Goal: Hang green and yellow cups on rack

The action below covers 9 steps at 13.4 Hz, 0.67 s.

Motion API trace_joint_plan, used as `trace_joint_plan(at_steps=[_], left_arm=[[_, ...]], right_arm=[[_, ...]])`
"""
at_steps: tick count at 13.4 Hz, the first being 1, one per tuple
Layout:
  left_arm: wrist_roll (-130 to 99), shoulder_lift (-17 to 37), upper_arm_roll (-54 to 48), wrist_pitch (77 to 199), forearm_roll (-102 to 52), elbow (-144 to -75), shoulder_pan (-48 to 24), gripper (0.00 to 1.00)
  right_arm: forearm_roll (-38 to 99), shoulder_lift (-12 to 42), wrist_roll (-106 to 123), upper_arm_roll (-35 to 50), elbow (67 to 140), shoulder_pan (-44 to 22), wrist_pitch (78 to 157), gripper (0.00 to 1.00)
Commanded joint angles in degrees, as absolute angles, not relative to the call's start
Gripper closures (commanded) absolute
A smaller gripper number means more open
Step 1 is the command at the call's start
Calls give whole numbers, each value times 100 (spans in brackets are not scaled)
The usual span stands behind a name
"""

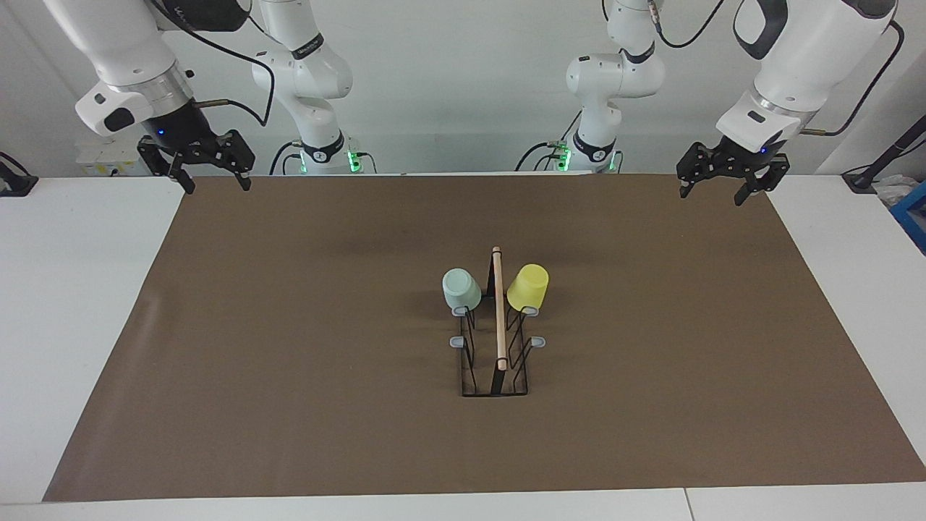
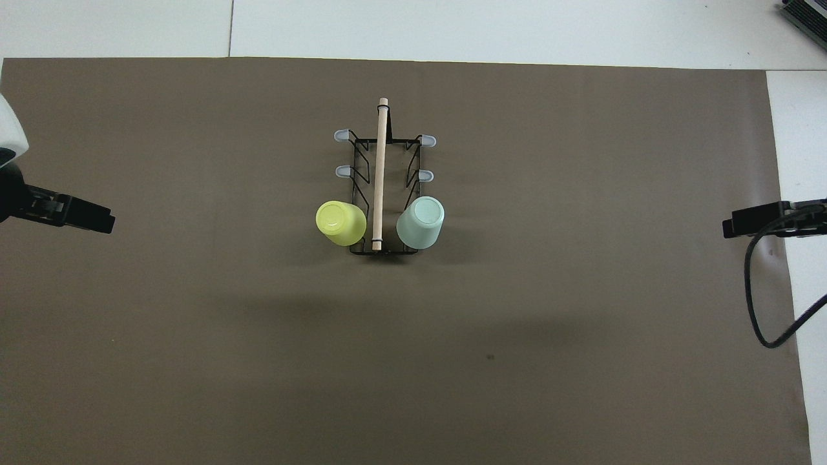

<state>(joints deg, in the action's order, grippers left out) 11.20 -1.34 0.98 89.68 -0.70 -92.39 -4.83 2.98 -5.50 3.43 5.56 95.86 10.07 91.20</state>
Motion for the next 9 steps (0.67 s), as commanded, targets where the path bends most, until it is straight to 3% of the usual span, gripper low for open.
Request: trace_joint_plan(at_steps=[1,9], left_arm=[[1072,-193,88,8903,-123,-9246,-439,0],[1116,-167,88,8991,-123,-9211,-413,0]], right_arm=[[281,-571,247,378,9545,976,9105,0],[272,-571,-237,413,9378,958,9062,0]])
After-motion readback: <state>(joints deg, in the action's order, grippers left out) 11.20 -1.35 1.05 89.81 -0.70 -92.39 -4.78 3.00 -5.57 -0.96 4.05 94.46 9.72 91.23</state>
